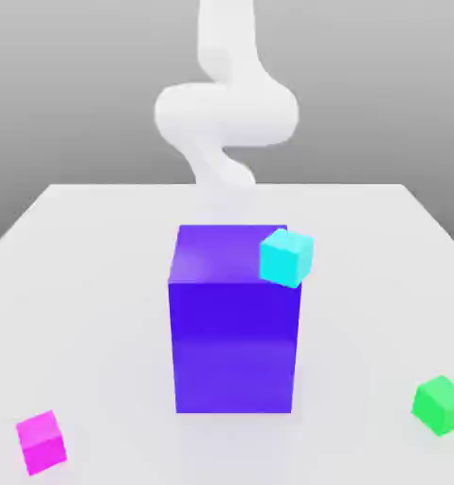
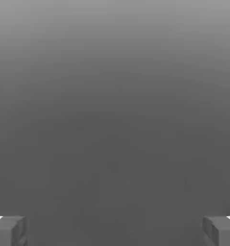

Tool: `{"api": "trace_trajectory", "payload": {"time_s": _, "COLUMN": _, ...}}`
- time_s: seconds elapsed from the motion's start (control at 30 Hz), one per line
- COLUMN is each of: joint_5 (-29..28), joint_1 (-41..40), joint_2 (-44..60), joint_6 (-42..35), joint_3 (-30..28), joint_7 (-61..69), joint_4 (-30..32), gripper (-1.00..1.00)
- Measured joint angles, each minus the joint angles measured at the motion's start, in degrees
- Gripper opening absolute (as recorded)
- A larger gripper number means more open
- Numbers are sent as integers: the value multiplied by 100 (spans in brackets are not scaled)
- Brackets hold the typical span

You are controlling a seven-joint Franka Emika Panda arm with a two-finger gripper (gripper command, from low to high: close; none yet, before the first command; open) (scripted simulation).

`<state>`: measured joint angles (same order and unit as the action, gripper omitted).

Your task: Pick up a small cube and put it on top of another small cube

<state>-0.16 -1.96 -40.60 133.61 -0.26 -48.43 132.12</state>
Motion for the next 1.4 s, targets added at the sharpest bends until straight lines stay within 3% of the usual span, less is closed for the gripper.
{"api": "trace_trajectory", "payload": {"time_s": 0.53, "joint_5": -28, "joint_1": -1029, "joint_2": 3357, "joint_6": 1161, "joint_3": -435, "joint_7": -1610, "joint_4": 214, "gripper": 0}}
{"api": "trace_trajectory", "payload": {"time_s": 0.9, "joint_5": 494, "joint_1": -1676, "joint_2": 5660, "joint_6": 1943, "joint_3": -743, "joint_7": -2319, "joint_4": 356, "gripper": 0}}
{"api": "trace_trajectory", "payload": {"time_s": 1.07, "joint_5": 776, "joint_1": -1899, "joint_2": 6699, "joint_6": 2657, "joint_3": -556, "joint_7": -2213, "joint_4": 191, "gripper": 0}}
{"api": "trace_trajectory", "payload": {"time_s": 1.1, "joint_5": 800, "joint_1": -1928, "joint_2": 6826, "joint_6": 2756, "joint_3": -521, "joint_7": -2195, "joint_4": 164, "gripper": -100}}
{"api": "trace_trajectory", "payload": {"time_s": 1.4, "joint_5": 711, "joint_1": -1883, "joint_2": 6506, "joint_6": 2510, "joint_3": -587, "joint_7": -2266, "joint_4": 234, "gripper": -100}}
